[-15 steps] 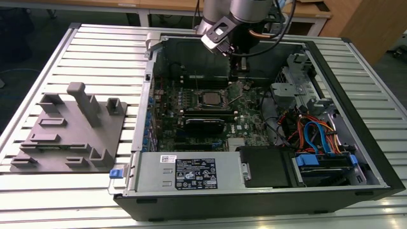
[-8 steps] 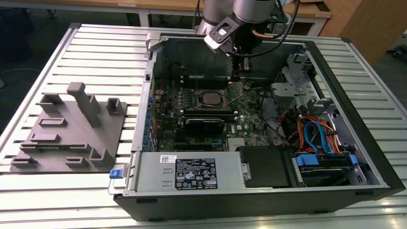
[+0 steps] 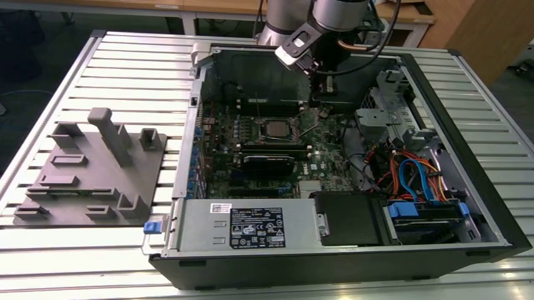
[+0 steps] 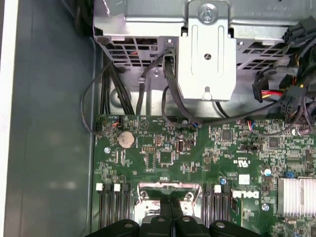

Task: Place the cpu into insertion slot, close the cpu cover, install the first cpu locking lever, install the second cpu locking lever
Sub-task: 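Close the cpu cover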

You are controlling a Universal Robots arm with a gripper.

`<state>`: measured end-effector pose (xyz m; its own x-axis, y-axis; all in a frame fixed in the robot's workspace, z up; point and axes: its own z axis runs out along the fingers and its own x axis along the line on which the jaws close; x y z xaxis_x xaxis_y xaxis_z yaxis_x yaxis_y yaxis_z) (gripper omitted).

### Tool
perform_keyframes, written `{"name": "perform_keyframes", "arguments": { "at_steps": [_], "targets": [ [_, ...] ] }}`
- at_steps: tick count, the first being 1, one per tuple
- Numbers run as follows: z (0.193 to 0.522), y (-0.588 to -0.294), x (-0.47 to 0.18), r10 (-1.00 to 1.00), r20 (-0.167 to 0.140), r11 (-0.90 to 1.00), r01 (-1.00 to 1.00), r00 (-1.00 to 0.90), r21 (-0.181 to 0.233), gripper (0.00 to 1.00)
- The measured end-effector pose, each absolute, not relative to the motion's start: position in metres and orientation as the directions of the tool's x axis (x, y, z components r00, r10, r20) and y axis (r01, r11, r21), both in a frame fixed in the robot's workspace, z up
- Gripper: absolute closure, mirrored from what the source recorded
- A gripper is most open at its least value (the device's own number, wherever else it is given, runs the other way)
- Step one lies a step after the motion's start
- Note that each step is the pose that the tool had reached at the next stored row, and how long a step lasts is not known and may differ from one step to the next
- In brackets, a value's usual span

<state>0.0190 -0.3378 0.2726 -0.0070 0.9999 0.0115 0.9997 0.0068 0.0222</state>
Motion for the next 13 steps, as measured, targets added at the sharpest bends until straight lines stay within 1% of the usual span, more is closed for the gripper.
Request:
{"name": "perform_keyframes", "arguments": {
  "at_steps": [6, 13],
  "targets": [
    [0.272, -0.338, 0.025, 1.0, 0.012, 0.007, 1.0, -0.008, 0.021, 0.9],
    [0.269, -0.338, 0.04, 1.0, 0.012, 0.011, 1.0, -0.011, 0.011, 0.9]
  ]
}}
